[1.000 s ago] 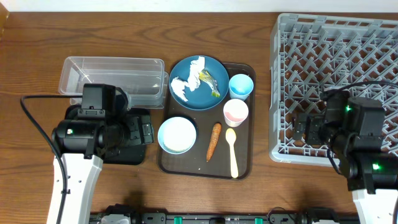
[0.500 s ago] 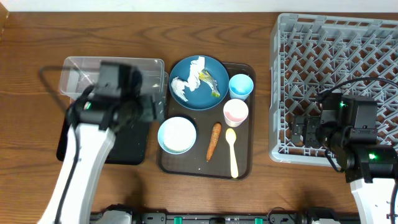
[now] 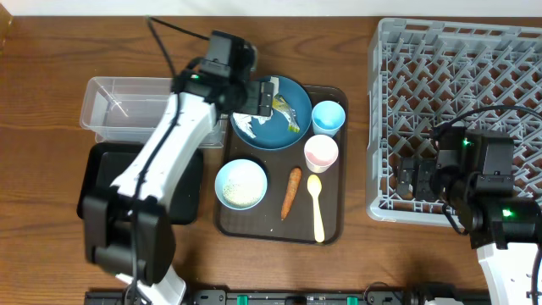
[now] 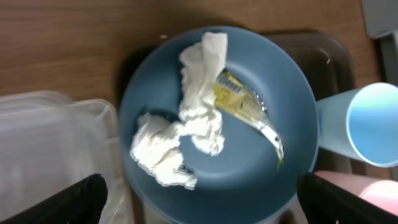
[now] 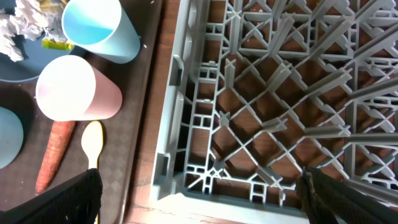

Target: Sort waste into correct bins and load items into the dishwasher rack

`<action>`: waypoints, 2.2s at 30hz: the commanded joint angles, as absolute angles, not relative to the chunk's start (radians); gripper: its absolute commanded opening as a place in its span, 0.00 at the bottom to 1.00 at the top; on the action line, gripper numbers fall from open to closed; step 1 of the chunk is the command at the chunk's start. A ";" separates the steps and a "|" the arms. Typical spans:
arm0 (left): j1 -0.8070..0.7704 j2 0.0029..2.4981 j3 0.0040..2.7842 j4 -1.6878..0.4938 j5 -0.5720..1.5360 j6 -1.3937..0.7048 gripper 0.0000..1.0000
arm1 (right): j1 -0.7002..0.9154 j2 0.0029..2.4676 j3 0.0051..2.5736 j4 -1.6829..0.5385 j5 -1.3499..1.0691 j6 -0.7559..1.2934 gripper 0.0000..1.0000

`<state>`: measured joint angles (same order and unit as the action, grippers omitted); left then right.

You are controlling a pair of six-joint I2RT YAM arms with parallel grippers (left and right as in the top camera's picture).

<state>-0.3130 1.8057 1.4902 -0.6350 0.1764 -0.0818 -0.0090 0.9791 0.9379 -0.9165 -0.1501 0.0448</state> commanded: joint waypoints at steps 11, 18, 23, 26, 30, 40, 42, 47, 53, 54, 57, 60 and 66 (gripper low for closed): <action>-0.375 1.994 1.510 -0.533 0.171 -0.076 0.86 | -0.022 0.978 0.955 -0.917 -0.159 0.048 0.99; -0.376 2.047 1.509 -0.532 0.171 -0.076 0.71 | -0.022 0.978 0.955 -0.917 -0.159 0.048 0.99; -0.376 2.056 1.509 -0.529 0.171 -0.075 0.57 | -0.022 0.978 0.955 -0.917 -0.159 0.048 0.99; -0.377 2.056 1.509 -0.529 0.170 -0.075 0.45 | -0.022 0.978 0.955 -0.917 -0.162 0.048 0.99; -0.376 2.056 1.509 -0.531 0.170 -0.076 0.32 | -0.022 0.978 0.955 -0.917 -0.162 0.048 0.99; -0.376 2.056 1.509 -0.542 0.170 -0.076 0.08 | -0.022 0.978 0.955 -0.917 -0.162 0.048 0.99; -0.376 2.056 1.509 -0.543 0.170 -0.076 0.07 | -0.022 0.978 0.955 -0.919 -0.162 0.048 0.99; -0.376 2.051 1.510 -0.552 0.170 -0.075 0.06 | -0.022 0.978 0.955 -0.918 -0.162 0.047 0.99; -0.376 1.962 1.518 -0.568 0.162 -0.075 0.06 | -0.022 0.978 0.955 -0.917 -0.162 0.047 0.99; -0.376 1.937 1.518 -0.572 0.162 -0.075 0.06 | -0.022 0.978 0.955 -0.917 -0.161 0.047 0.99; -0.376 1.846 1.518 -0.600 0.133 -0.075 0.06 | -0.022 0.978 0.955 -0.916 -0.154 0.047 0.99; -0.376 1.760 1.518 -0.651 0.054 -0.075 0.06 | -0.022 0.979 0.955 -0.918 -0.124 0.048 0.99; -0.334 1.595 1.518 -0.748 -0.101 -0.076 0.06 | -0.022 0.979 0.955 -0.918 -0.111 0.048 0.99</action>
